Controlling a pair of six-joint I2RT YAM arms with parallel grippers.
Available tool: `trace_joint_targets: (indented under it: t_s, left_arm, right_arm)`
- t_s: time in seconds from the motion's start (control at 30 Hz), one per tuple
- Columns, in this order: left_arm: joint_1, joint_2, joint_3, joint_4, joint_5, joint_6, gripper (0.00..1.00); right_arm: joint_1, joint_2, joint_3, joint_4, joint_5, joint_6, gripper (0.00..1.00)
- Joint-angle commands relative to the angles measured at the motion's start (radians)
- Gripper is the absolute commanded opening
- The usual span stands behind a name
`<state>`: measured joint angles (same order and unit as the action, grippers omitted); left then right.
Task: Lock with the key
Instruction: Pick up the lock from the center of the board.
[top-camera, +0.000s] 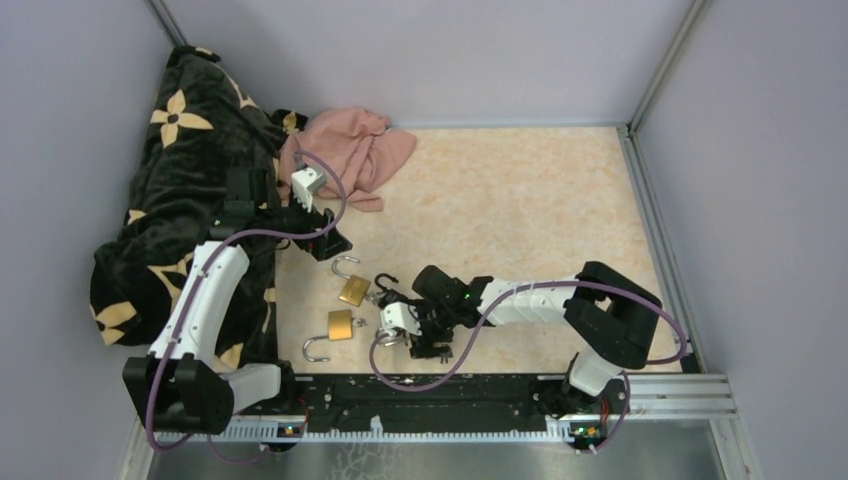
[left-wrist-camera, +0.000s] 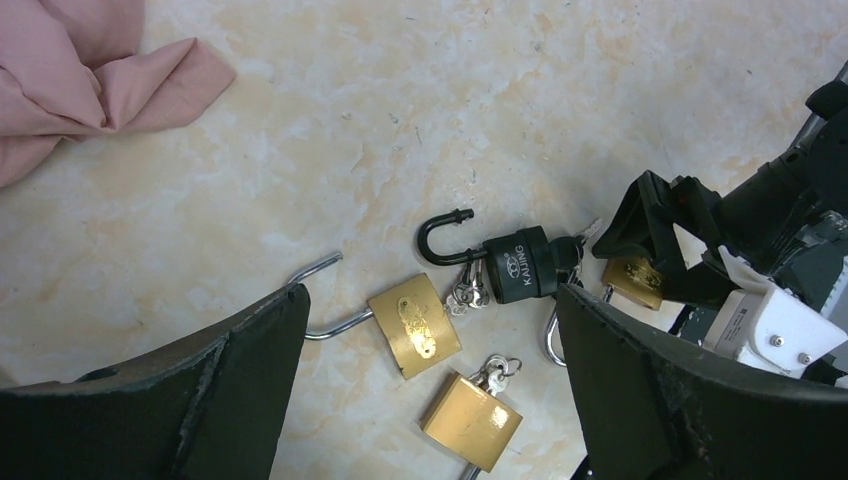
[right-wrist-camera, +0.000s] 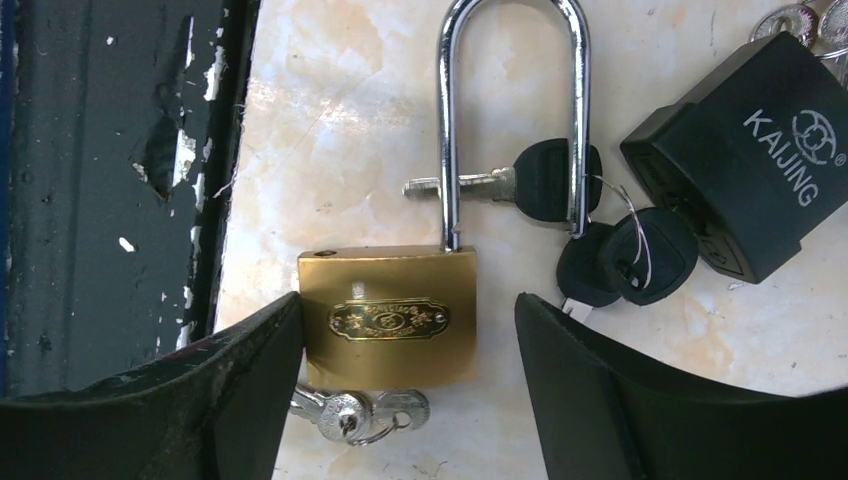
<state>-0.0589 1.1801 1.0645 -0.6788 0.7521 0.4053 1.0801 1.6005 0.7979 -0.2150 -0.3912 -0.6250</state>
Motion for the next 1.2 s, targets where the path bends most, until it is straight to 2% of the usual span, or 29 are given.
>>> trace_joint_targets:
  t_s: [0.0,0.07,0.23,0.3,0.47,0.6,0.67,0.73,0.8,0.97,1.03,1.17]
  left_arm:
    - [0.002,-0.010,0.002,-0.016,0.042,0.020,0.99]
    - [0.002,-0.012,0.004,-0.022,0.044,0.021,0.99]
    - [0.002,-0.012,-0.002,-0.053,0.045,0.057,0.99]
    - [0.002,-0.010,-0.011,-0.061,0.034,0.078,0.98]
    - [0.002,-0.009,-0.027,-0.124,0.001,0.161,0.95]
    - [-0.007,-0.034,-0.081,-0.179,-0.026,0.328,0.91]
    - [-0.025,-0.043,-0.124,-0.180,-0.056,0.395,0.84]
    - [-0.069,-0.030,-0.142,-0.187,-0.079,0.401,0.78]
    - [-0.142,-0.001,-0.146,-0.197,-0.084,0.393,0.72]
    - [-0.394,0.125,-0.111,-0.247,-0.190,0.394,0.70]
    - [-0.439,0.172,-0.086,-0.293,-0.167,0.439,0.68]
    - [-0.455,0.241,-0.008,-0.369,-0.056,0.515,0.69]
  right_arm:
    - [0.015,0.051,0.037,-0.109,-0.009,0.033,0.69]
    - [0.015,0.062,0.046,-0.128,-0.012,0.065,0.56]
    - [0.015,0.041,0.032,-0.121,0.009,0.113,0.33]
    - [0.015,0.016,0.022,-0.085,0.013,0.136,0.26]
    - [0.014,-0.104,-0.066,0.093,0.043,0.204,0.01]
    - [0.012,-0.205,-0.176,0.288,0.072,0.259,0.00]
    - [0.002,-0.240,-0.221,0.366,0.074,0.287,0.00]
    - [-0.008,-0.265,-0.255,0.430,0.076,0.313,0.00]
    - [-0.022,-0.285,-0.283,0.490,0.072,0.342,0.00]
    - [-0.056,-0.308,-0.324,0.546,0.035,0.389,0.00]
    - [-0.058,-0.307,-0.333,0.558,0.035,0.405,0.00]
    - [-0.062,-0.317,-0.368,0.610,0.038,0.444,0.00]
